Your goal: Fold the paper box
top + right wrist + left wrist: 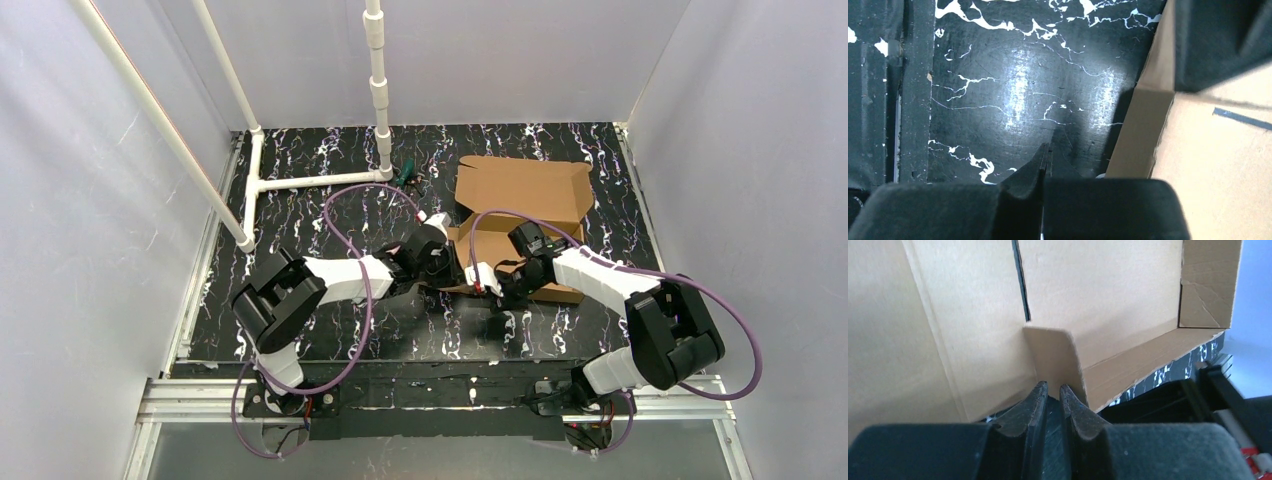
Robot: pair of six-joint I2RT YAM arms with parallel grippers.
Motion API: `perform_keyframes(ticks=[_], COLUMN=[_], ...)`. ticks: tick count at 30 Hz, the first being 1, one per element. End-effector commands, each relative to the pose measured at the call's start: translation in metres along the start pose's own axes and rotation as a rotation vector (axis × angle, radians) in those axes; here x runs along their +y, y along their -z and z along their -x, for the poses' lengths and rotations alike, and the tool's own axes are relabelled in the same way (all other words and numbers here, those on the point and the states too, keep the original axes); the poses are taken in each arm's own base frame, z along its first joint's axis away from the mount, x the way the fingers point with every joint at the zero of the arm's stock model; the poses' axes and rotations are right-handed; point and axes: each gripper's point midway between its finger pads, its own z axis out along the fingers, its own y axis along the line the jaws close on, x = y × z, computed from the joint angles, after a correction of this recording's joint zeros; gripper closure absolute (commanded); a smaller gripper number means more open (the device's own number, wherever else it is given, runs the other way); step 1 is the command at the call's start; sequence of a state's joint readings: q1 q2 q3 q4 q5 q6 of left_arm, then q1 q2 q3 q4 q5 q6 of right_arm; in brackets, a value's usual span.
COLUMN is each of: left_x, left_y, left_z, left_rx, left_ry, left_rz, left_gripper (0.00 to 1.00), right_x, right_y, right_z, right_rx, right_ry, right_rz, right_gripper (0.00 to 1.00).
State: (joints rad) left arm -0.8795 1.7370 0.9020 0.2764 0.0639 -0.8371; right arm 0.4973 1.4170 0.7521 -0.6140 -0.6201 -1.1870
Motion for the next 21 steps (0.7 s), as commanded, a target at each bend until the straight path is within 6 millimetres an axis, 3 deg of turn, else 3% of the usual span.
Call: perform_keyframes(ticks=[1, 5, 6, 8, 9, 13, 16, 21], left_x=[-0.016, -0.017, -0.014, -0.009, -0.007, 0.001, 0.004, -0.001], left_y=[-0.008, -0.01, -0.009, -0.007, -0.006, -0.001, -0.003, -0.007], left_z=[0.013, 0.01, 0.008, 0.007, 0.005, 0.002, -0.001, 0.002], left_rx=[-0.009, 0.001, 0.003, -0.002, -0.003, -0.006, 0.002, 0.003], left_ry=[-0.028, -0.028, -0.028, -0.03, -0.033, -0.037, -0.033, -0.032], left_rz=[-0.021, -0.023, -0.018, -0.006, 0.0, 0.018, 0.026, 0.016], left_gripper=[0.85, 0.85, 0.85, 0.85, 0.85, 0.85, 0.85, 0.85], right_x=[0.005, 0.003, 0.005, 0.014, 0.016, 0.014, -0.006, -0.057], right_y=[-0.002, 0.001, 0.005, 0.016, 0.024, 0.052, 0.059, 0.051], right_z=[0.006, 0.009, 0.013, 0.027, 0.035, 0.048, 0.042, 0.001], right_rx=[-0.025, -0.02, -0.025, -0.059, -0.078, -0.11, -0.087, 0.078], right_ry=[0.026, 0.028, 0.023, 0.047, 0.061, 0.08, 0.043, -0.071], right_rz=[0.044, 0.045, 0.054, 0.084, 0.076, 0.001, -0.107, -0.287], right_gripper=[0.99, 0.98, 0.9, 0.58, 0.48, 0.31, 0.26, 0.21])
